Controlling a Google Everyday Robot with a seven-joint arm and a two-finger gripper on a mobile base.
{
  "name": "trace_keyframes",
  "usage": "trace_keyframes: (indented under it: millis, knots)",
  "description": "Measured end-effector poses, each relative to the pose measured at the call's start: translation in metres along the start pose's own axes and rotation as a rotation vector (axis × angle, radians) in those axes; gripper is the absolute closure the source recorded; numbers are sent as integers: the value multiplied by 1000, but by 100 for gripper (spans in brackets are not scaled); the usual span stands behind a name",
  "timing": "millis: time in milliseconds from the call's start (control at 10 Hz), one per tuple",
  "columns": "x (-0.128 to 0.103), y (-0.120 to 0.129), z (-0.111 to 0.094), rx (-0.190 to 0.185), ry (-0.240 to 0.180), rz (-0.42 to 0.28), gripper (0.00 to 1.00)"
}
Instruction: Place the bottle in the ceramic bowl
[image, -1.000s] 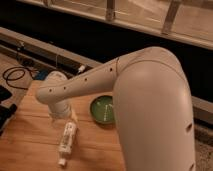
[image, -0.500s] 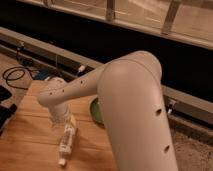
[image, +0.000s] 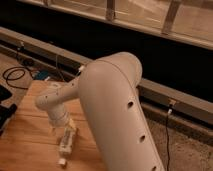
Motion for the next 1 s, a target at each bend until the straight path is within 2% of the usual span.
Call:
trace_keyframes:
  millis: [400,600,800,1000]
  knots:
    - [-6,-13,26,38,46,16,35]
    - [-8,-15,29,43,49,11,36]
    - [-7,-15,26,28,40,7,51]
    - [-5,-17,24,12,38,4,74]
